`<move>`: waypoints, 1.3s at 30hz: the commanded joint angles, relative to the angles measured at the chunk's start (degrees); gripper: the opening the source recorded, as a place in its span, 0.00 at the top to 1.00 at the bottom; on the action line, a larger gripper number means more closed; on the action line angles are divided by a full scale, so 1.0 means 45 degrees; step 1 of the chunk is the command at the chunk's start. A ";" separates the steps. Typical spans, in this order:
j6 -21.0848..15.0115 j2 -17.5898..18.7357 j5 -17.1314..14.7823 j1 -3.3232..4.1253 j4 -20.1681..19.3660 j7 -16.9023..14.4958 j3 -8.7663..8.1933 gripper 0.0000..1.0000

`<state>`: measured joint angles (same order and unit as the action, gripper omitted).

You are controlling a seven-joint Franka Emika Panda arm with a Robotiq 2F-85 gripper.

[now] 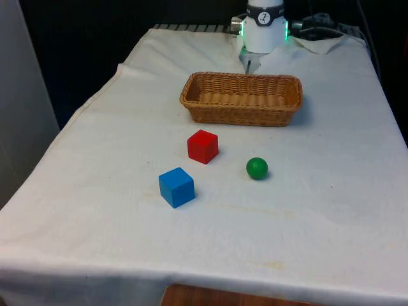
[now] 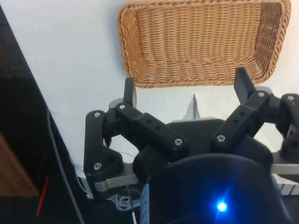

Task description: Place all non-red objects into the basket.

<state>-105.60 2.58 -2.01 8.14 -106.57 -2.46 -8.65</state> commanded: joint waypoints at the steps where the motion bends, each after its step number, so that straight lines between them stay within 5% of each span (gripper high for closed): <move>1: 0.0000 0.0204 -0.0038 0.0013 0.0191 0.0000 0.0013 0.00; 20: -0.0509 0.1235 -0.0038 0.0013 0.1120 0.0000 0.0025 0.00; 39: -0.2215 0.2228 -0.0076 -0.0025 0.1362 0.0267 -0.0013 0.00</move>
<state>-115.28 12.55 -2.18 8.08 -100.55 -1.38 -8.71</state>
